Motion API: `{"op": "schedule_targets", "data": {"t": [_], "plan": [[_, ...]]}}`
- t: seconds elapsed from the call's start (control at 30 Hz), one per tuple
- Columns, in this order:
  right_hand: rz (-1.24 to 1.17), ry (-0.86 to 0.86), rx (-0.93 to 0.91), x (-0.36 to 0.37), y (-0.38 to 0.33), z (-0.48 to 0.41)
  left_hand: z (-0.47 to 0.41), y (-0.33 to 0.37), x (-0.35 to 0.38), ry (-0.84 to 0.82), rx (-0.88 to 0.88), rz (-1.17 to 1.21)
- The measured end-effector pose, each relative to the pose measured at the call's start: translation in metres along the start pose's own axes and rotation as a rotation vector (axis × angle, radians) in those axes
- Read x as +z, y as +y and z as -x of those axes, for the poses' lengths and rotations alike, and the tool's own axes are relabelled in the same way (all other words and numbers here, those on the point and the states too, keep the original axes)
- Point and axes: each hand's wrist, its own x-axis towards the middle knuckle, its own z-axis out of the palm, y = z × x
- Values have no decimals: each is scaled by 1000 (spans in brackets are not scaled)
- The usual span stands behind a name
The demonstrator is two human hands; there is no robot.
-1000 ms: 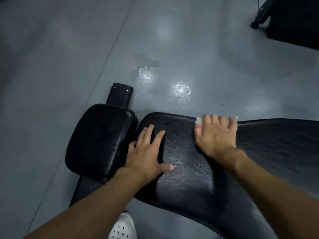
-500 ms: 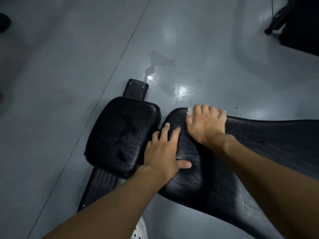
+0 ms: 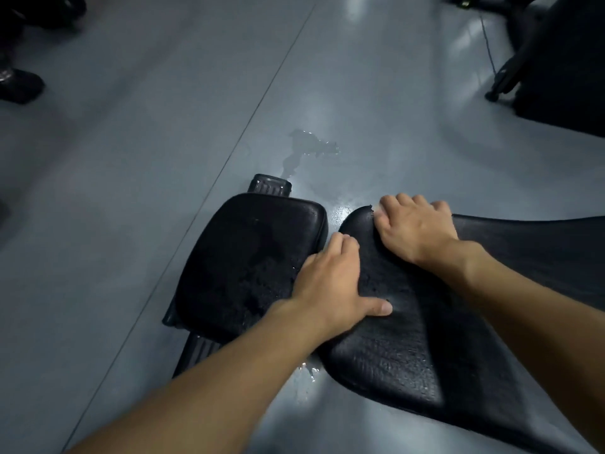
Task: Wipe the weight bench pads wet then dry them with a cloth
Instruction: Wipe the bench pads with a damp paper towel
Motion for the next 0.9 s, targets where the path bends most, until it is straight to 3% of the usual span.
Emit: {"op": "schedule_targets", "data": {"t": [0.13,0.3,0.4,0.53,0.7,0.9], "plan": [[1,24,-101,4,-8,-8,5,-52,-15,241,150,-193],[-23,72,-201,1,-13,-8,1,-85,-18,296,134,-57],[10,14,-254,-1,-33,-12,2,-86,-21,315,115,17],[184,21,-364,6,-71,-7,16,-95,-16,248,172,-34],[194,31,-514,14,-76,30,36,-99,-14,248,235,-145],[241,10,-304,3,-87,29,65,-120,-21,71,273,-266]]}}
